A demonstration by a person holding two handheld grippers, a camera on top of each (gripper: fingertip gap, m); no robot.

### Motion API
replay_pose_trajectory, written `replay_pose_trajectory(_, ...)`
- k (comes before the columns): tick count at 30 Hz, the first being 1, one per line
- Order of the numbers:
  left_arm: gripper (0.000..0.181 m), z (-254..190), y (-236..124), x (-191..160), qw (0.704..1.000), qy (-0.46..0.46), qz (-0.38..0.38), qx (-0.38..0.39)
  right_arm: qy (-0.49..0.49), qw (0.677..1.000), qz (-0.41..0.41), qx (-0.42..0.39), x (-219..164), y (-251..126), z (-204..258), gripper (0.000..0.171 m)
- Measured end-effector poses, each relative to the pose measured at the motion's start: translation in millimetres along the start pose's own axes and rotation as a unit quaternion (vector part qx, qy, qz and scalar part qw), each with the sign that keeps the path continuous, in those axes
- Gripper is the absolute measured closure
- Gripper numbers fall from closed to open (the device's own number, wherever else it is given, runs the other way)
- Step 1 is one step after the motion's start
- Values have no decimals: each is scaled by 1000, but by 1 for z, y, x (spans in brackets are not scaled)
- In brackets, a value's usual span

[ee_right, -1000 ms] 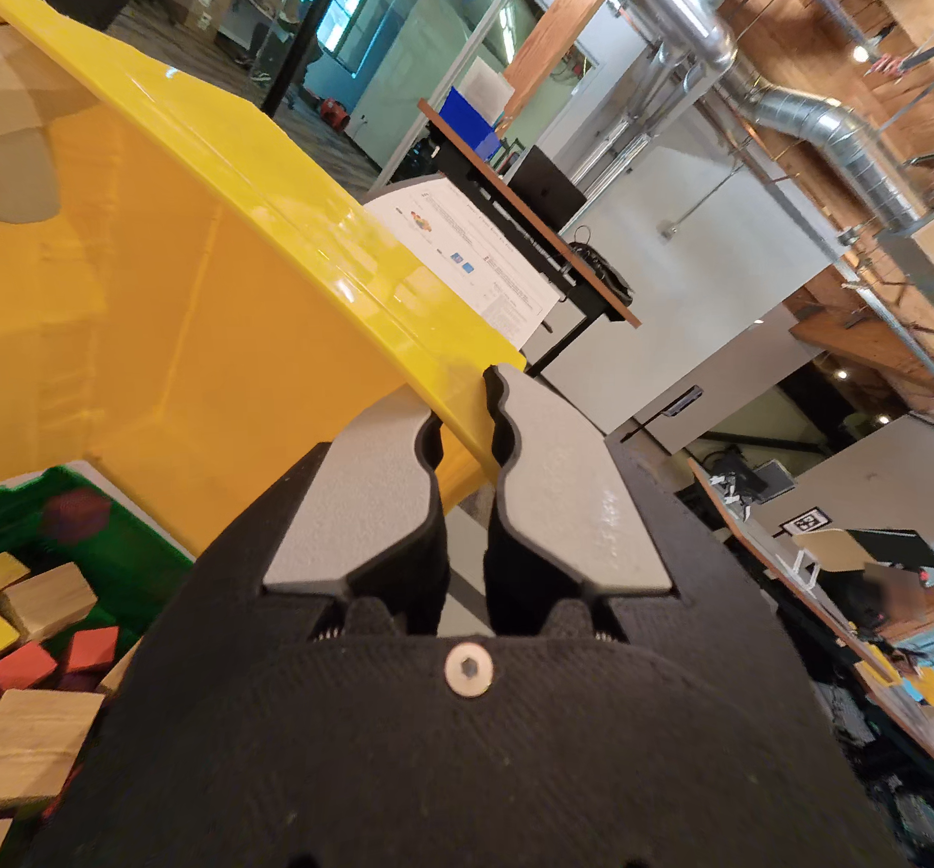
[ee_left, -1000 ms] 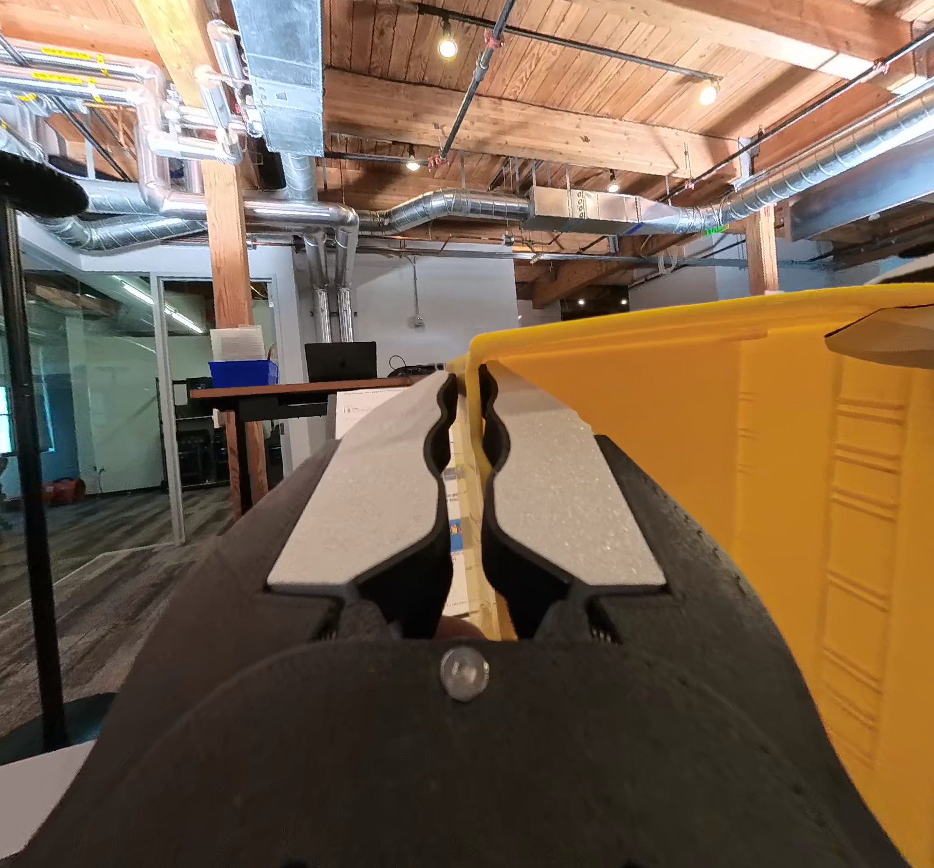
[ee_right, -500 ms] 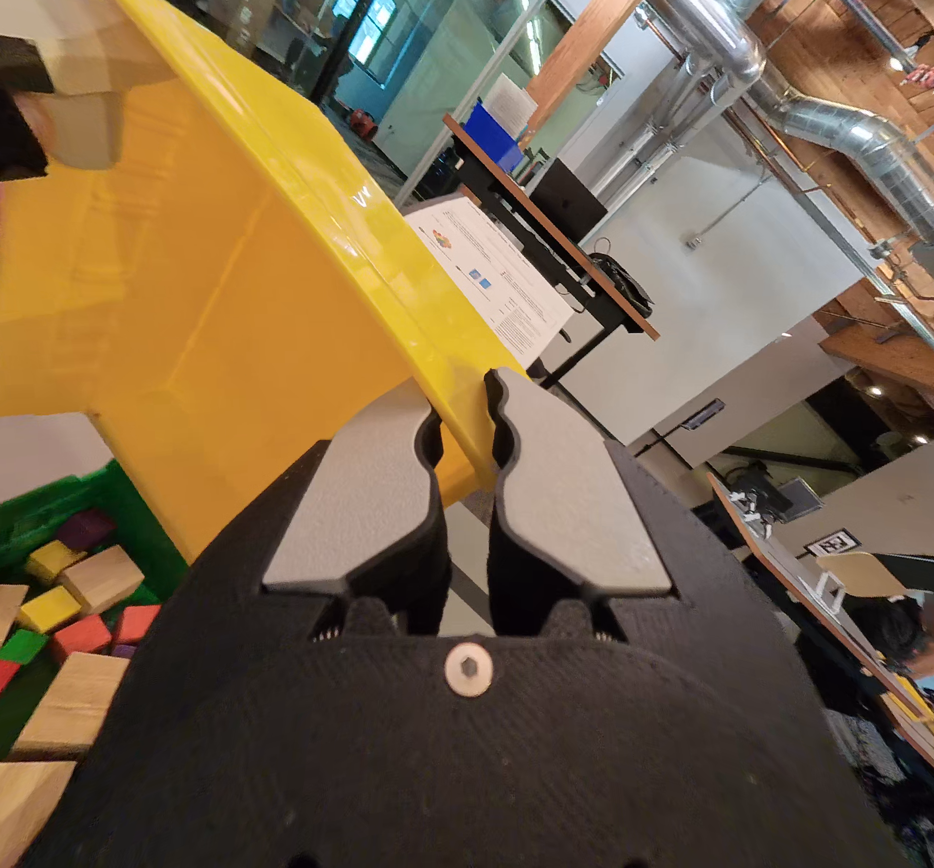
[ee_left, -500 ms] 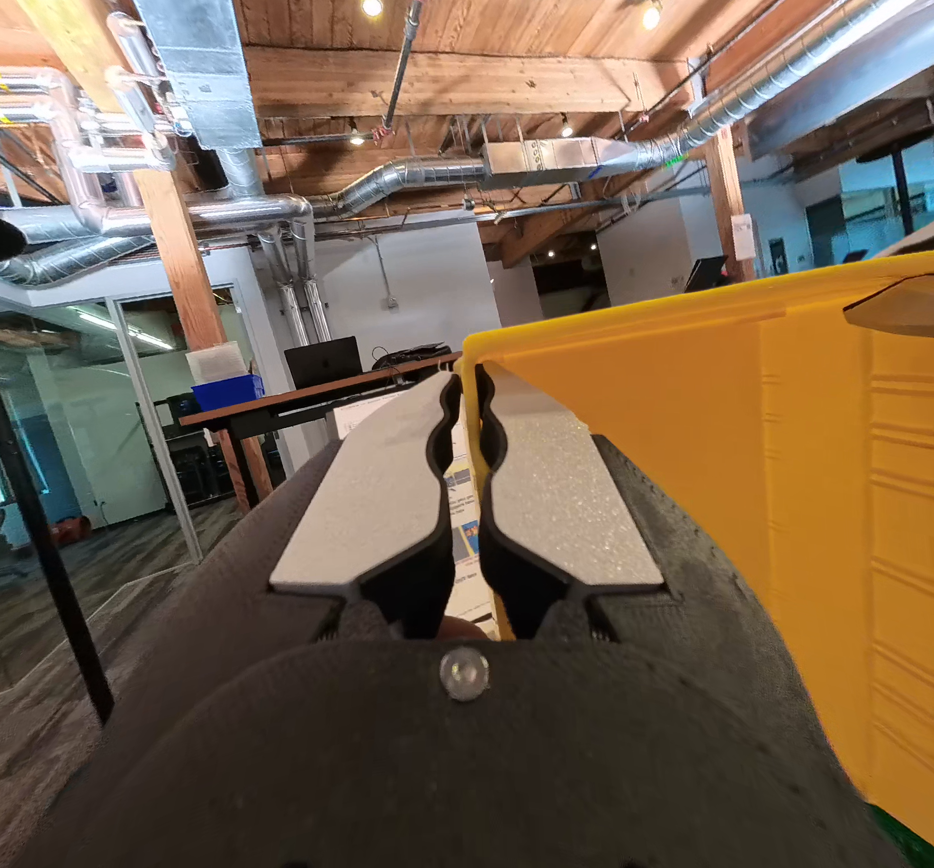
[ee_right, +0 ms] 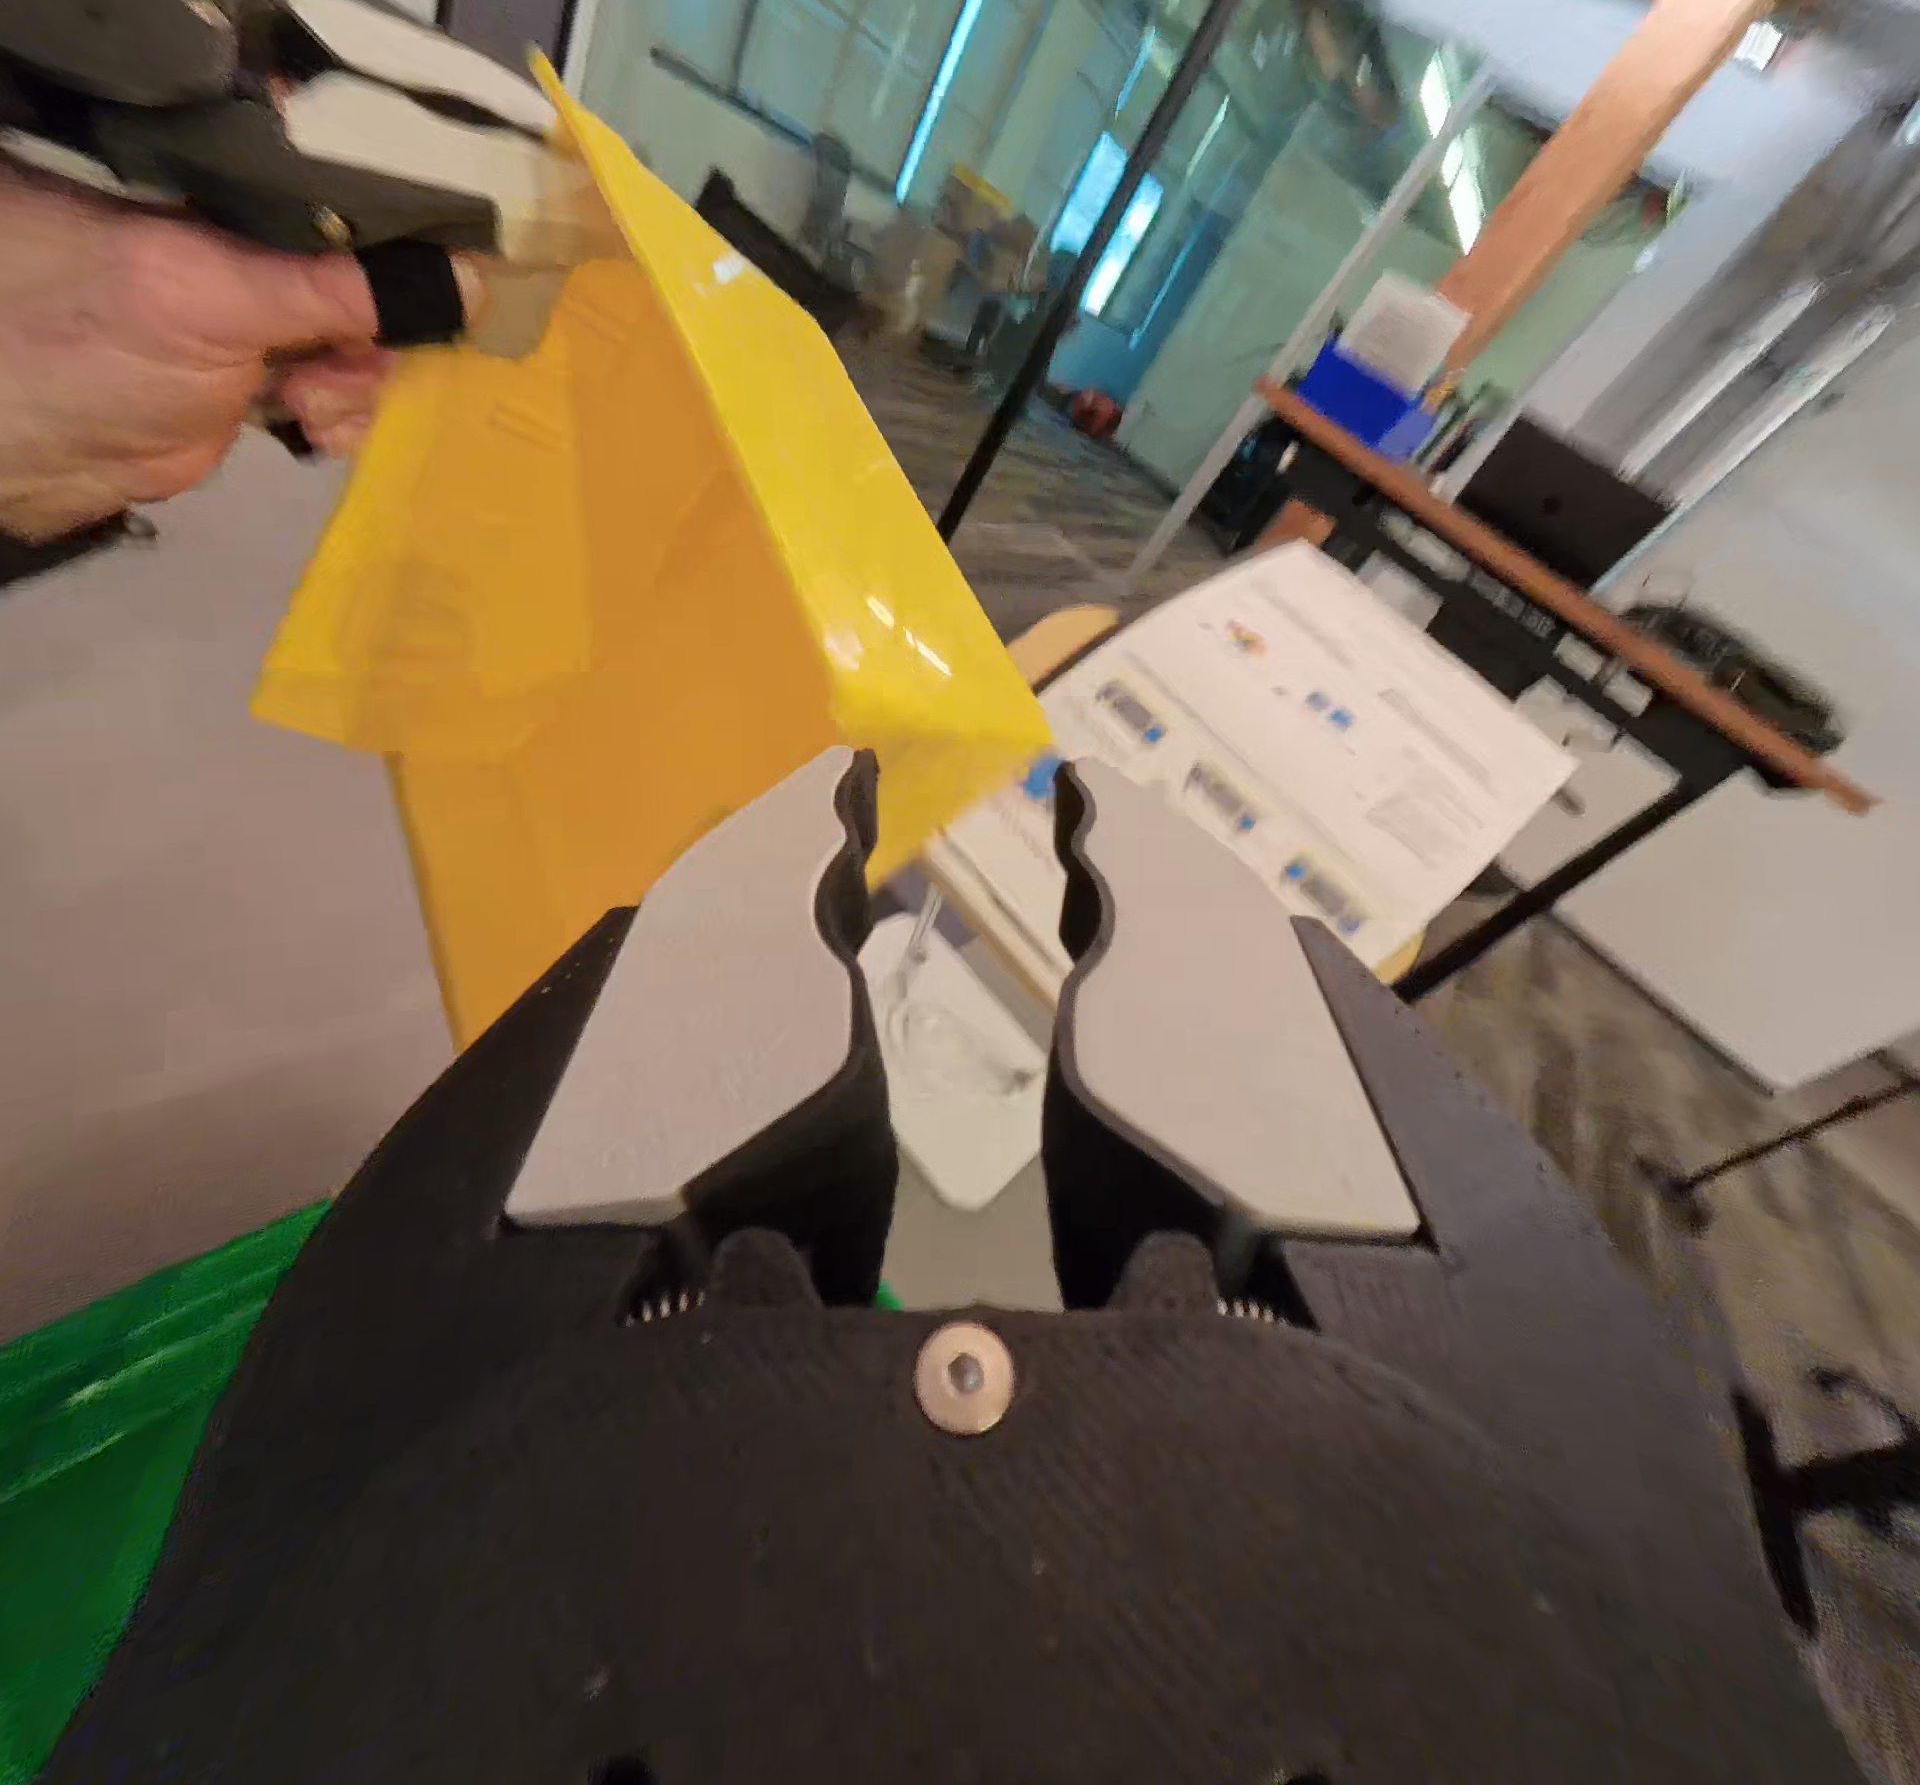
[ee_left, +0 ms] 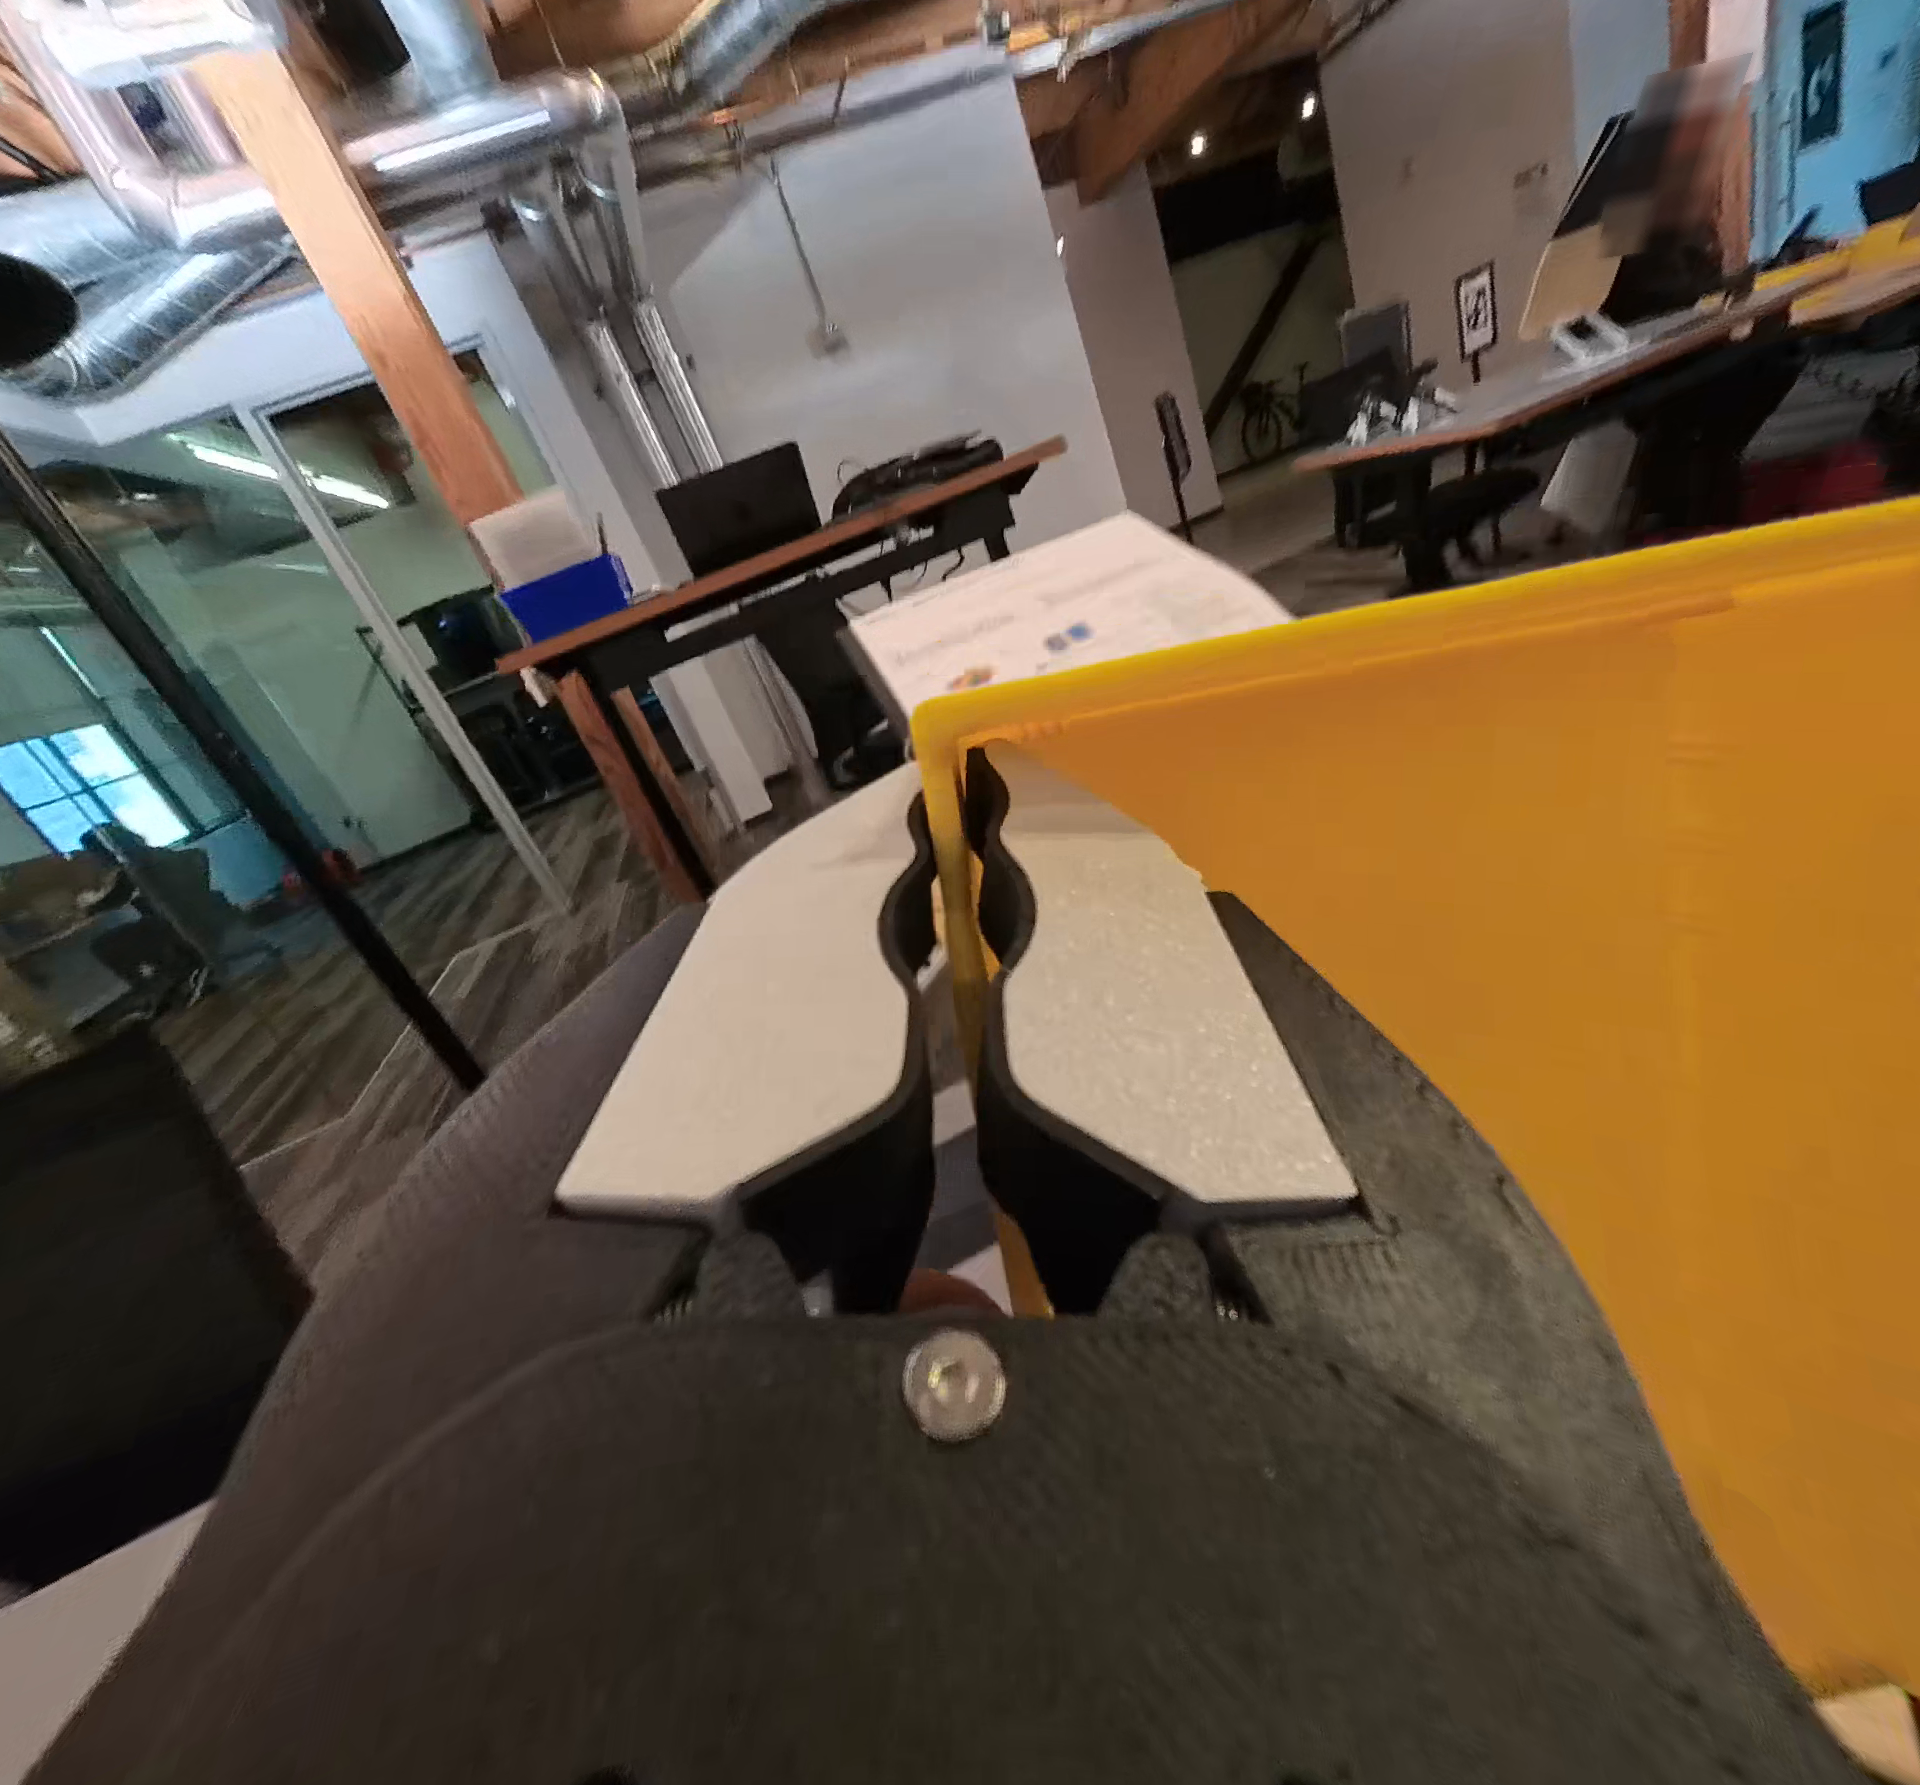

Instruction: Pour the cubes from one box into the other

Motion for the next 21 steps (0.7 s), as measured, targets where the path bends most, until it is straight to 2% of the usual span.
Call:
replay_pose_trajectory(2,179,14,-14,-15,1000,14,23,-1,18,998,57,-2,-29,-3,-5,133)
replay_pose_trajectory(4,179,30,-29,-34,998,34,53,18,58,989,135,5,-75,-6,-10,130)
replay_pose_trajectory(5,179,37,-37,-42,997,34,60,22,86,981,176,6,-102,-9,-12,122)
replay_pose_trajectory(6,178,42,-45,-50,997,33,65,22,117,970,213,6,-131,-14,-13,119)
replay_pose_trajectory(8,179,59,-60,-66,995,31,81,44,184,949,253,32,-180,-20,1,124)
replay_pose_trajectory(11,179,74,-79,-80,995,10,78,55,229,911,343,22,-258,-34,17,123)
replay_pose_trajectory(13,180,82,-89,-86,995,5,79,65,270,884,380,26,-294,-42,33,123)
replay_pose_trajectory(15,179,86,-94,-86,994,14,77,70,289,860,419,29,-323,-49,48,123)
replay_pose_trajectory(17,179,91,-98,-81,993,30,76,81,313,846,430,32,-339,-47,60,131)
replay_pose_trajectory(19,179,97,-103,-74,992,37,70,95,364,837,407,45,-337,-39,69,145)
replay_pose_trajectory(21,179,100,-108,-68,992,45,62,97,389,833,391,44,-335,-31,71,151)
Point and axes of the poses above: each gripper's, where its closed fingertips meet, y out along the fingers, x out of its top, z = x × y across the jaws, the point moved 1 cm from there along -y, back along the fingers, and after that the axes turned 8 degrees about y, right-handed, at the moved point
